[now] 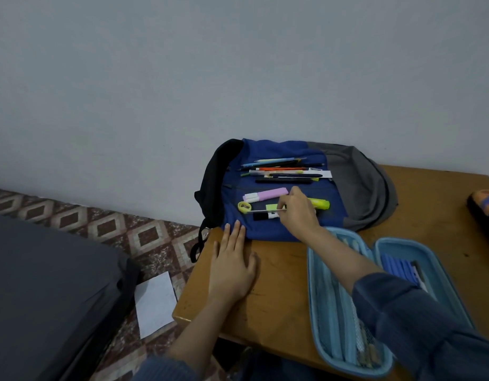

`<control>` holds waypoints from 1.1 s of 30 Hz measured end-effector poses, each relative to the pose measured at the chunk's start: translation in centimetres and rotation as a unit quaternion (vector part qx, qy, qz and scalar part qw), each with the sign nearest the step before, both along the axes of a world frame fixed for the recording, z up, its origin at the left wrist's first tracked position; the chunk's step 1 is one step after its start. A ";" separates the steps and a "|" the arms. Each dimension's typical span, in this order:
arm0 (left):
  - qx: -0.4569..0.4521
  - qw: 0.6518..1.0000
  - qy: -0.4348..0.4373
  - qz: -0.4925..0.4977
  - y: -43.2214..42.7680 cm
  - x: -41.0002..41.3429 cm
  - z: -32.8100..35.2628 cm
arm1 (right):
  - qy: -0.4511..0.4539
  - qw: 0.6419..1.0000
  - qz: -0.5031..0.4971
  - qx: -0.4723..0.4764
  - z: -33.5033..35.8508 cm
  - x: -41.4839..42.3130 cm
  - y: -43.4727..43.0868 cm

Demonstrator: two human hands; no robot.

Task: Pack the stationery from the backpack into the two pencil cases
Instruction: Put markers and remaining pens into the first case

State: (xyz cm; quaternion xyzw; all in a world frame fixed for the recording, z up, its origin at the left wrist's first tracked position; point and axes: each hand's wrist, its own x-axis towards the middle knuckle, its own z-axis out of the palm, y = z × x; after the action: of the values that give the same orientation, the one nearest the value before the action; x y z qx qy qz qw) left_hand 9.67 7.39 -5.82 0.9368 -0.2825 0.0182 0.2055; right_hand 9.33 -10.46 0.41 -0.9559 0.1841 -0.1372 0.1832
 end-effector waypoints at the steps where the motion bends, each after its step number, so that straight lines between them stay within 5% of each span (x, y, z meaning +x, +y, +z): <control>1: -0.002 1.000 0.001 0.001 0.0 0.0 0.1 | -0.011 1.000 0.001 -0.002 0.2 -0.2 -0.1; 7: 0.001 1.000 0.001 0.000 -0.1 0.1 0.0 | -0.114 0.989 -0.031 0.086 1.4 -2.5 -0.3; 12: -0.007 1.000 0.003 -0.003 -0.1 0.2 -0.2 | -0.201 0.925 -0.069 0.316 2.4 -7.2 0.4; 17: -0.009 1.000 -0.021 -0.007 -0.1 -0.1 0.0 | -0.179 0.883 -0.123 0.417 1.7 -12.4 -0.5; 23: 0.002 1.000 0.026 0.008 -1.8 -2.1 1.8 | -0.139 0.883 -0.182 0.410 0.4 -16.8 -2.5; 27: -0.057 0.994 0.025 -0.086 -4.3 -6.4 3.9 | -0.130 0.884 -0.198 0.402 -0.2 -17.7 -2.4; 33: 0.036 0.990 0.081 -0.111 -6.8 -9.9 3.5 | -0.104 0.898 -0.202 0.377 -0.4 -17.6 -1.9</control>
State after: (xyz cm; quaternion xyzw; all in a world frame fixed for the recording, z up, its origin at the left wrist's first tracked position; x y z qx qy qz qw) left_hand -0.19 0.59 -2.31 0.9048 -0.3675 -0.0909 0.1951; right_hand -8.22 -12.35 0.03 -0.7381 0.3907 -0.1902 0.5161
